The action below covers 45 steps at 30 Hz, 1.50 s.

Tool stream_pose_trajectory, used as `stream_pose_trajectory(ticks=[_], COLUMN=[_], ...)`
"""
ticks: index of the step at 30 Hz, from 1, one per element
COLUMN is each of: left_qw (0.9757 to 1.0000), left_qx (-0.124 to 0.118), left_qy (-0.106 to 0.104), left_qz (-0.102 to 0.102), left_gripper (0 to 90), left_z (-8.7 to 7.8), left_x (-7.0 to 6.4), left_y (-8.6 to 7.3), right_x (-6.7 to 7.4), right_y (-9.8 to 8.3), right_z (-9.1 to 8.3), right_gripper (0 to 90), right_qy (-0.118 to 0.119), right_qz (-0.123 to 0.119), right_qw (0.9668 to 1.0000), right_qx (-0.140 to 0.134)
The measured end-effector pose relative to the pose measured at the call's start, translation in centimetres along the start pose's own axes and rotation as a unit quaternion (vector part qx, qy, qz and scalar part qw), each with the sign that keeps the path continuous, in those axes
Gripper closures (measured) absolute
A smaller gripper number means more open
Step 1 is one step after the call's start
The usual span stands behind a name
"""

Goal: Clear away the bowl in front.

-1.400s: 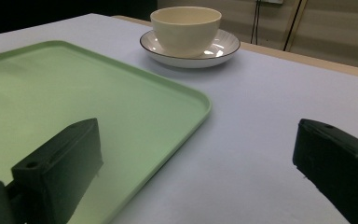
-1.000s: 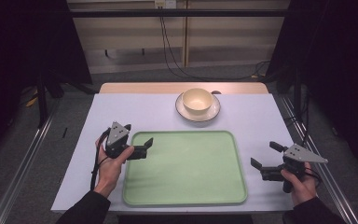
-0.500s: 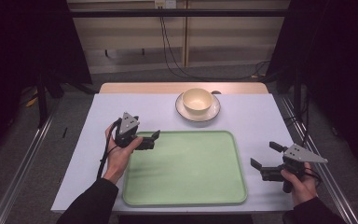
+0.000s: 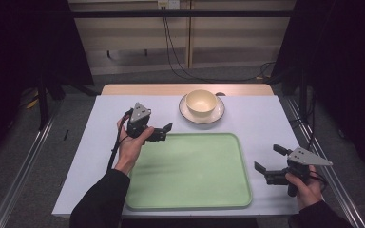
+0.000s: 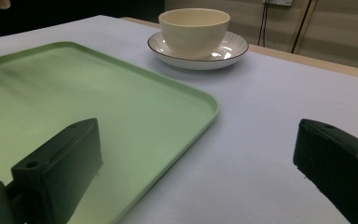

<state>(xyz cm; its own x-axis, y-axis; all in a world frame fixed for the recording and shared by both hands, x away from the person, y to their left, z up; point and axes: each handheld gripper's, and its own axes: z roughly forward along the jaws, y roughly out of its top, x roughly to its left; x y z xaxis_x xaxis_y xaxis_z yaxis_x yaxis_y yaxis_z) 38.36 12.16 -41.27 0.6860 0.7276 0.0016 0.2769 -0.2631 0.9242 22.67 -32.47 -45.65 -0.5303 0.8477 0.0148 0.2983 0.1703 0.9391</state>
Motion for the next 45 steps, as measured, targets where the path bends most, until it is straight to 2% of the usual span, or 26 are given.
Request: stream_pose_trajectory(ticks=[2, 5, 8, 13, 17, 21, 23, 24, 26, 34, 35, 38, 40, 43, 45], left_qw=[0.9999, 0.9997, 0.9997, 0.9998, 0.9998, 0.9998, 0.9998, 0.9998, 0.9994, 0.9995, 0.9994, 0.9992, 0.9991, 0.998, 0.9979], left_qx=[0.004, 0.001, 0.002, 0.006, 0.005, 0.005, 0.009, 0.008, 0.016, 0.024, 0.027, 0.024, 0.028, 0.05, 0.055], left_qy=[-0.011, -0.021, -0.022, -0.017, -0.018, -0.017, -0.017, -0.018, -0.03, -0.017, -0.021, -0.021, -0.019, -0.011, -0.008], left_qz=[0.001, -0.01, -0.011, 0.008, 0.004, -0.007, -0.007, -0.009, -0.006, -0.009, -0.008, -0.024, -0.026, -0.036, -0.031], left_gripper=[0.9, 1.3, 1.3, 3.2, 3.4, 4.2, 5.3, 5.5, 6.3, 8.6, 9.2, 11.3, 12.4, 14.1, 12.9], left_z=[0.6, 1.5, 1.9, 3.0, 3.6, 5.0, 5.3, 6.0, 6.5, 8.5, 8.7, 9.6, 9.9, 11.1, 11.6], left_x=[0.1, 0.2, 0.2, 0.1, 0.4, 0.8, 0.8, 0.9, 0.9, 0.8, 0.8, 0.9, 0.9, 0.9, 0.9], left_y=[0.4, 0.8, 1.1, 2.1, 2.7, 2.9, 3.0, 3.1, 3.2, 4.3, 4.5, 4.7, 4.7, 4.7, 4.8], right_x=[0.0, 0.0, -0.1, 0.0, -0.1, 0.0, 0.0, 0.0, 0.0, 0.0, 0.0, -0.1, -0.1, -0.1, -0.2], right_y=[0.0, 0.0, 0.0, 0.0, 0.0, 0.0, 0.0, 0.0, 0.0, 0.0, 0.0, 0.0, 0.0, 0.0, 0.0], right_z=[0.0, 0.0, 0.0, -0.1, -0.1, -0.1, -0.1, -0.1, -0.1, -0.2, -0.1, -0.2, -0.2, -0.2, -0.2], right_gripper=[0.7, 0.7, 0.7, 0.7, 0.7, 0.7, 0.7, 0.7, 0.7, 0.8, 0.8, 0.8, 0.8, 0.8, 0.8], right_qy=[0.0, 0.001, 0.002, 0.003, 0.002, 0.003, 0.005, 0.004, 0.003, 0.006, 0.005, 0.005, 0.005, 0.004, 0.006], right_qz=[-0.001, -0.002, -0.003, 0.0, -0.001, -0.001, 0.0, -0.001, -0.001, 0.001, 0.0, 0.0, 0.0, 0.0, 0.002], right_qw=[1.0, 1.0, 1.0, 1.0, 1.0, 1.0, 1.0, 1.0, 1.0, 1.0, 1.0, 1.0, 1.0, 1.0, 1.0], right_qx=[0.0, -0.003, -0.003, -0.004, -0.005, -0.003, -0.004, -0.004, -0.005, -0.003, -0.004, -0.003, -0.004, -0.003, -0.004])
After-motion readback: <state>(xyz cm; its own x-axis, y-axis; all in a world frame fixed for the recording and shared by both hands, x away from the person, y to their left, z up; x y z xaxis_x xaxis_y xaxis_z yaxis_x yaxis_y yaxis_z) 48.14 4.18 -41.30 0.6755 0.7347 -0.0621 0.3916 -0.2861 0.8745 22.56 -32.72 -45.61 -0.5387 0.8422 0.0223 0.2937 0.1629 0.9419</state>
